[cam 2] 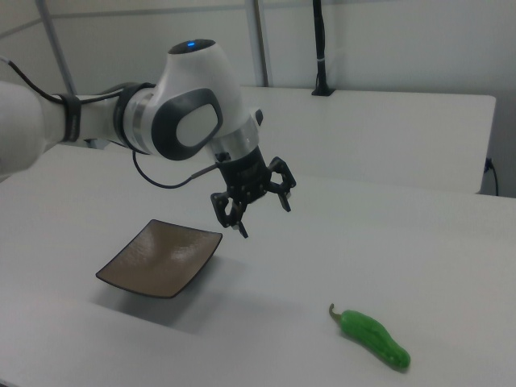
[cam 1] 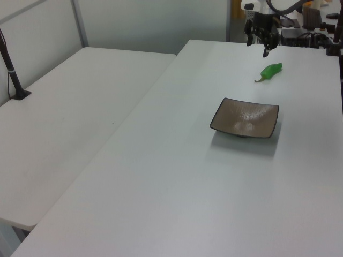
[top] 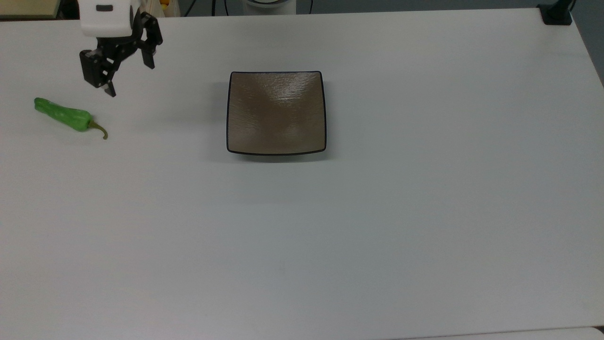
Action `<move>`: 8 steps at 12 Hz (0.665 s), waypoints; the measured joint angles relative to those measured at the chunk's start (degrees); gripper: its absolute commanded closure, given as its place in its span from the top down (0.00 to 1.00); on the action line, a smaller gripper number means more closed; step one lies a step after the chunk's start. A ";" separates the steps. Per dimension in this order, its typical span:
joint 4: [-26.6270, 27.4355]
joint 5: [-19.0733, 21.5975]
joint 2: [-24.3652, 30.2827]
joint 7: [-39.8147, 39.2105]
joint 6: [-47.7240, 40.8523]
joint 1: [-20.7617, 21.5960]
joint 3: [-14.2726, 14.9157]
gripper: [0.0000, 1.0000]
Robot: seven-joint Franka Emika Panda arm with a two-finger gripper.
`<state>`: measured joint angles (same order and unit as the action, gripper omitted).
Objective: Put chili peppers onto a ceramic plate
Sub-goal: 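Move the open gripper over the green chili pepper and lower it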
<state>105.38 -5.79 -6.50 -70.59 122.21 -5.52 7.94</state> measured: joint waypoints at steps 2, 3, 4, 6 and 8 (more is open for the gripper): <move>0.09 0.00 -2.01 -1.82 3.14 -1.35 0.30 1.00; 0.12 0.00 -3.09 -2.77 4.61 -2.11 0.34 1.00; 0.13 0.00 -4.11 -3.52 5.77 -2.75 0.37 1.00; 0.17 -0.45 -5.83 -5.56 7.59 -4.09 0.41 1.00; 0.18 -3.52 -7.13 -7.79 8.83 -5.77 0.50 1.00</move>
<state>105.56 -9.31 -13.63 -78.38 131.04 -11.29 8.44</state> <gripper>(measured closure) 0.000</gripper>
